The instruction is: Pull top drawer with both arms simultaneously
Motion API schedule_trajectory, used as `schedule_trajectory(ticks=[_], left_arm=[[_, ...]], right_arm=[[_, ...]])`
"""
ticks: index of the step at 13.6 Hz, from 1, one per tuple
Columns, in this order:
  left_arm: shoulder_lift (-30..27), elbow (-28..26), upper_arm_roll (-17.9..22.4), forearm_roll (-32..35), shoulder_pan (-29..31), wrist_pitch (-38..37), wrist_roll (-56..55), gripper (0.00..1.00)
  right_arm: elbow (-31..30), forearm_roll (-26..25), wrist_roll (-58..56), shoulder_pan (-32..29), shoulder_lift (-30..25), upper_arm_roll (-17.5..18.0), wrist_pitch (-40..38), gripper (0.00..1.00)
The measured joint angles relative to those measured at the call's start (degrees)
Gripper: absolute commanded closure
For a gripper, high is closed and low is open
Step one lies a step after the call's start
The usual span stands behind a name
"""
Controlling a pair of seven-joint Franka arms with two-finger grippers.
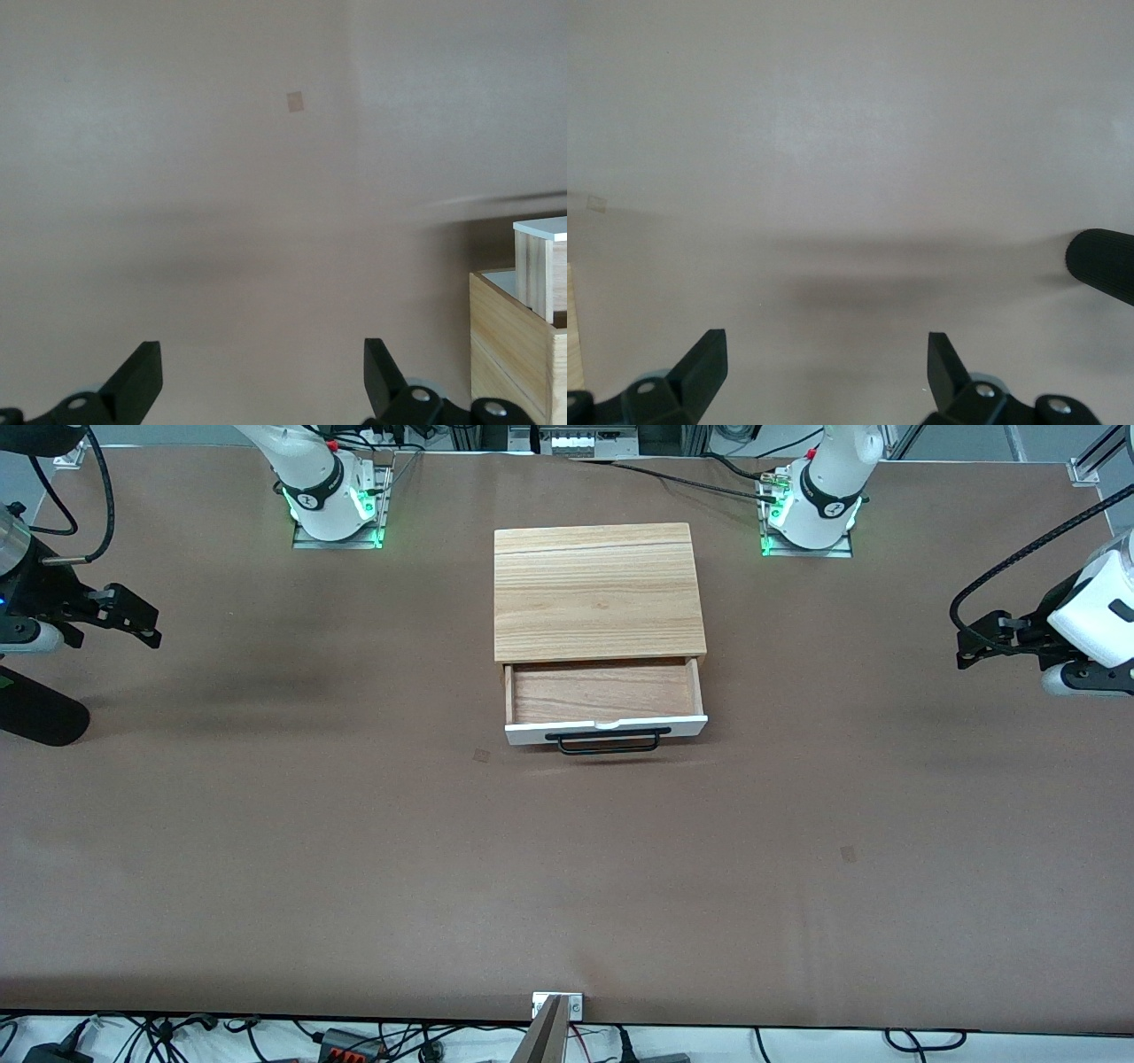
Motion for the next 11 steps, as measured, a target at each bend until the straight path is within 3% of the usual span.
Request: schedule_trajectory(ticks=[11], left_arm=[[-0.3,0.7,0.0,-3.2,0.1,-2.3,0.0,0.0]], right_arm=[[0.0,0.2,0.0,-0.9,0.0,-0.1,0.0,0.0]])
